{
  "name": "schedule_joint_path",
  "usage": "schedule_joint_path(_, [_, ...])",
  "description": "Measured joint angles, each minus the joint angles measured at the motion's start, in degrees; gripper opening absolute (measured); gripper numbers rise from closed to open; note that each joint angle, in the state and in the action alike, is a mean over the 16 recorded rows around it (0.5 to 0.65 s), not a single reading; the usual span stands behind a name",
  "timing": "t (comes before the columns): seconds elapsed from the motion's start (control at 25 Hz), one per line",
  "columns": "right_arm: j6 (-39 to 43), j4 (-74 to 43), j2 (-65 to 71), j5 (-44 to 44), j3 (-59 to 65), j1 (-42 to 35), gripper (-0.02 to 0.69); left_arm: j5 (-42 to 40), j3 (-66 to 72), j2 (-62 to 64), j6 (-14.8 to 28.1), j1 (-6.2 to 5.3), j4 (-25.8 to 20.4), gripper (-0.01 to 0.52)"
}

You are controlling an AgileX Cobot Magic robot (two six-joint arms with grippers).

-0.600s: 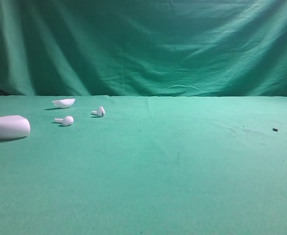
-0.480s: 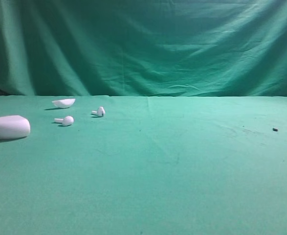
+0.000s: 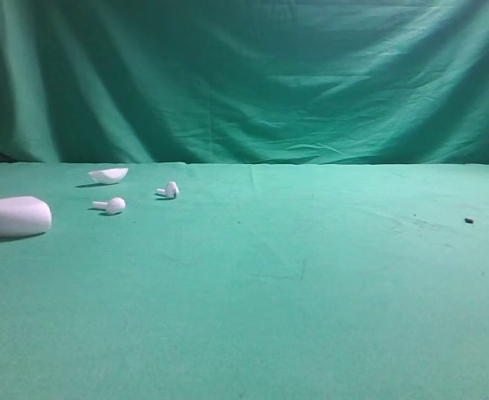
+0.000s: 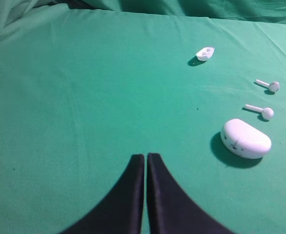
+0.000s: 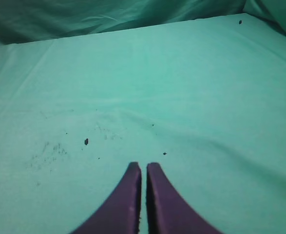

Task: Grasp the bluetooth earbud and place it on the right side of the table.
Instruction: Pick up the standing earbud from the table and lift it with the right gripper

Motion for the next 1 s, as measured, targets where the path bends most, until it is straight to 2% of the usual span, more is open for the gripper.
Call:
schedule_joint_path(0.4, [0.1, 1.1, 0.1, -14.8, -0.6, 0.0, 0.0, 0.0, 0.0, 0.0, 0.0, 0.0, 0.0, 0.0])
schedule_joint_path(0.56, [0.1, 1.7, 2.0, -17.5, -4.0, 0.0, 0.0, 0.0, 0.0, 0.0, 0.0, 0.0, 0.0, 0.0])
schedule_joint_path(0.76, [0.0, 2.1, 8.6, -13.2, -11.8, 0.0, 0.0, 0.0, 0.0, 0.0, 0.0, 0.0, 0.0, 0.0])
schedule_joint_path(1.0, [-2.0, 2.5, 22.2, 0.4, -23.7, 0.4, 0.0, 0.0, 0.0, 0.0, 0.0, 0.0, 0.0, 0.0])
